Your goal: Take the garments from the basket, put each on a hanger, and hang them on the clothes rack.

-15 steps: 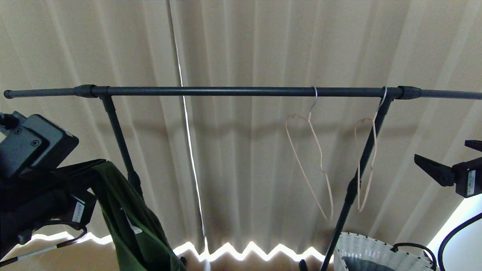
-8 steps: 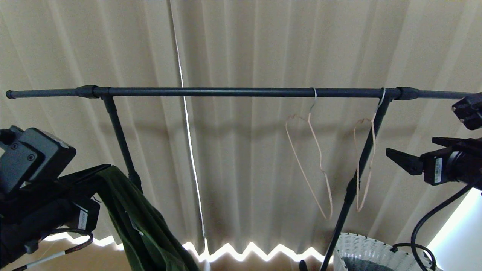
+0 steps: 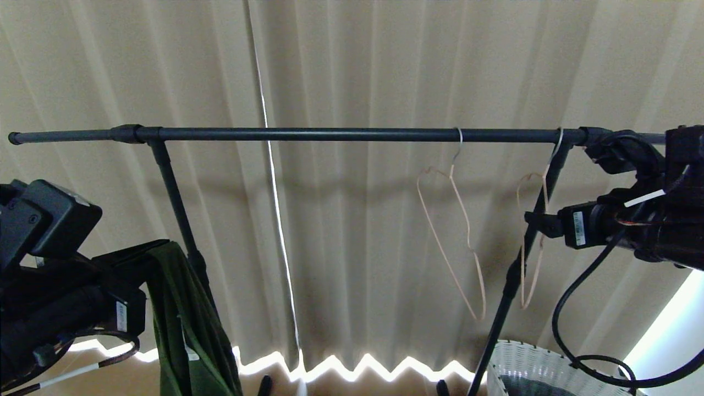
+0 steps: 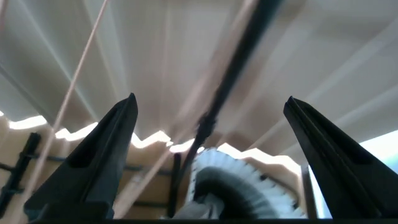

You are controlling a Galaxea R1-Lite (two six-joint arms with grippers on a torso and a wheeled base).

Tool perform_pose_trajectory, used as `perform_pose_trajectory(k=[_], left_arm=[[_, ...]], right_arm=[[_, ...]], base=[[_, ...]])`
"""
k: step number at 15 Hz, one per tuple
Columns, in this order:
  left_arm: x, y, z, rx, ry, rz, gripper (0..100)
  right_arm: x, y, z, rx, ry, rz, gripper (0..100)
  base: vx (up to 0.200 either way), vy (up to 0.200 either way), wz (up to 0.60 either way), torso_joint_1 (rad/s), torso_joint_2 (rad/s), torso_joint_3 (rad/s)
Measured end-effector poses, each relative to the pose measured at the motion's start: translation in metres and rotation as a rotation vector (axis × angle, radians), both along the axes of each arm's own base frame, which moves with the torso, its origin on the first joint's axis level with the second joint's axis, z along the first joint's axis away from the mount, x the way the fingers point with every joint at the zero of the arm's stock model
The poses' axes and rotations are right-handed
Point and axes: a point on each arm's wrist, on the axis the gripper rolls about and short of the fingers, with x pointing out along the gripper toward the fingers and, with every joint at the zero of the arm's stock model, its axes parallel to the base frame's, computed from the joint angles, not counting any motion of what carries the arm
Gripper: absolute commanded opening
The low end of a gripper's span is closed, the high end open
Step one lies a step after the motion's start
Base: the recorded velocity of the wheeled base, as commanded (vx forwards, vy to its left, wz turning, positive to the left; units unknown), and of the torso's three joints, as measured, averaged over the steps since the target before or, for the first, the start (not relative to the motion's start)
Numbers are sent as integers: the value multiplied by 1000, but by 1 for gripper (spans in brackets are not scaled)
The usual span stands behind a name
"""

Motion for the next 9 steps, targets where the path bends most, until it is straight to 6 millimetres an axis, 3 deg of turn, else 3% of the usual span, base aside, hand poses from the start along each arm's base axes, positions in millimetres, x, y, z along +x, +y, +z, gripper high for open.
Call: perform_pose_trajectory(k=[4, 9], left_arm=[[0, 0, -2, 4, 8, -1, 0], [1, -1, -4, 9, 15, -1, 0]], right_arm=[[8, 7, -15, -1, 51, -50, 100], [8, -3, -23, 5, 73, -126, 100]], base=[[0, 0, 0, 0, 0, 0], [0, 0, 0, 0, 0, 0]])
